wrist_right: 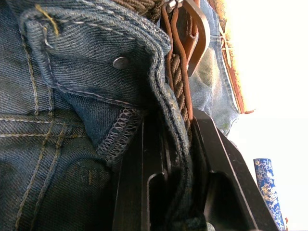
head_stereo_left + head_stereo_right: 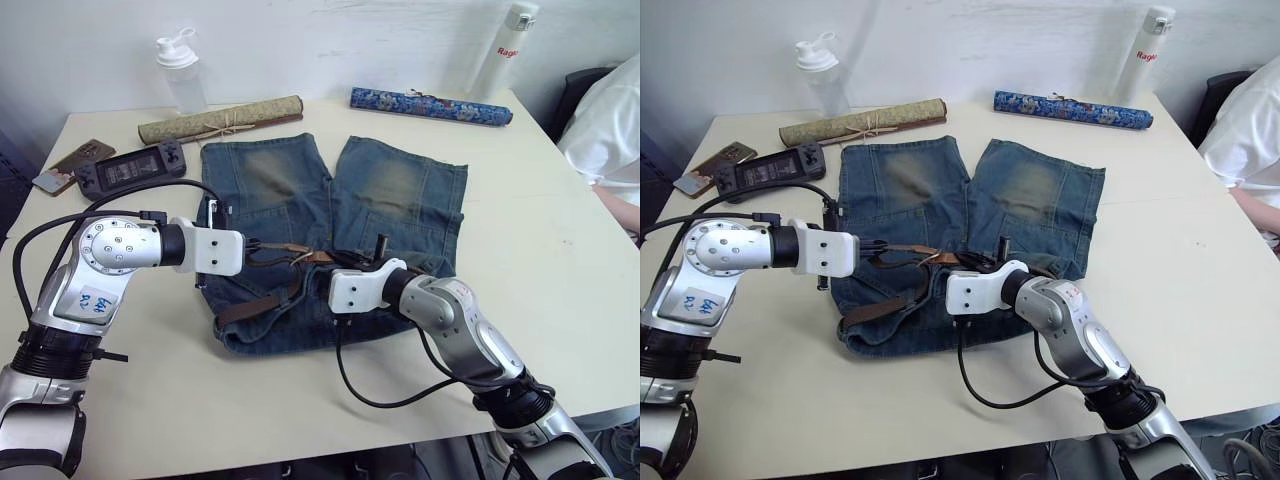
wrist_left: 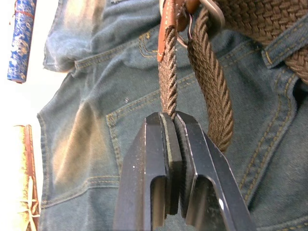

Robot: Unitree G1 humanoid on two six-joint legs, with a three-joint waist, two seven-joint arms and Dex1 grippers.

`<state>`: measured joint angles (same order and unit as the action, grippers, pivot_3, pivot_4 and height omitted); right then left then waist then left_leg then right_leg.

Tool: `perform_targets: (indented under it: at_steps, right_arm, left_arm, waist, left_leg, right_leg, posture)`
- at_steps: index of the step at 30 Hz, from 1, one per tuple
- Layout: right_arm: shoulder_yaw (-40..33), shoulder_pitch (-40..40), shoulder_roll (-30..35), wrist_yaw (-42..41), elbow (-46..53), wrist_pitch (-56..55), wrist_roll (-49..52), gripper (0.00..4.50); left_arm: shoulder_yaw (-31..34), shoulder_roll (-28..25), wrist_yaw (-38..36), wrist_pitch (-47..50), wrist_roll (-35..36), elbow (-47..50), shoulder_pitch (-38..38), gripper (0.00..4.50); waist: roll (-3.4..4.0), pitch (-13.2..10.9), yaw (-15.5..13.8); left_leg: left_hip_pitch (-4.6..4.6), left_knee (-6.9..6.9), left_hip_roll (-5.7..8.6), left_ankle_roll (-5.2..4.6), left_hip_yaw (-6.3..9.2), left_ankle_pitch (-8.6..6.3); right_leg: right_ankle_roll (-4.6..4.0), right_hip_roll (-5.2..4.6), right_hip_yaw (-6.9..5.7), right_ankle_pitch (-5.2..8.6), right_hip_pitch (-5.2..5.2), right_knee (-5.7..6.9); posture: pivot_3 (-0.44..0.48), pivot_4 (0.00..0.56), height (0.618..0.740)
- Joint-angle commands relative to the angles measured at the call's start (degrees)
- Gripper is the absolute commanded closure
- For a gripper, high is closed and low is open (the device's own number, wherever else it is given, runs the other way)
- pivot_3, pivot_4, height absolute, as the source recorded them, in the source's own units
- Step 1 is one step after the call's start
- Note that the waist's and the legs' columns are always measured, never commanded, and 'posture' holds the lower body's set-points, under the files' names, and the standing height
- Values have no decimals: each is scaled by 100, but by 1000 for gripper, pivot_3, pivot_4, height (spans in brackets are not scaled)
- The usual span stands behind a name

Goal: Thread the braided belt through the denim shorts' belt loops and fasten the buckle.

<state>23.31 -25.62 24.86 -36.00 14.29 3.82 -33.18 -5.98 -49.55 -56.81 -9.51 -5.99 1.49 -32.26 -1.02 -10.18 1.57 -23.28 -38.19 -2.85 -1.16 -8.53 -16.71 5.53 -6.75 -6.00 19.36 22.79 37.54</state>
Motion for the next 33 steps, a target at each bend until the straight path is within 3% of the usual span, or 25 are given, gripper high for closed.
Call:
perform_targets:
  at_steps: [1,12,29,33]
  right_arm:
    - [6,-112,-81,4,206,-87,34,4495]
    - [-45,-95,-103,28,210,-53,12,4495]
    - [-13,-128,-149,-27,207,-56,18,4495]
    - [2,-137,-173,-21,187,-70,19,4495]
  left_arm:
    - [-15,-74,-92,-255,31,34,-146,4500]
    - [193,-394,-148,-408,126,-216,-67,4500]
    - [-193,140,-185,-531,105,-178,-280,4500]
    - [-272,602,-59,-451,253,-259,-345,4500]
  waist:
    - [0,0,0]
    - [0,0,4]
    - [0,0,1]
    - [0,0,-7]
  left_leg:
    - [0,0,0,0,0,0]
    - [0,0,0,0,-1,0]
    - [0,-3,0,0,-1,0]
    - [-1,-7,1,0,-1,0]
  right_leg:
    - [0,0,0,0,0,0]
    - [0,1,0,0,1,0]
    - [0,1,1,0,1,4]
    - [0,0,1,0,1,7]
  posture:
    - [0,150,717]
    - [0,150,717]
    - [0,150,717]
    - [0,150,717]
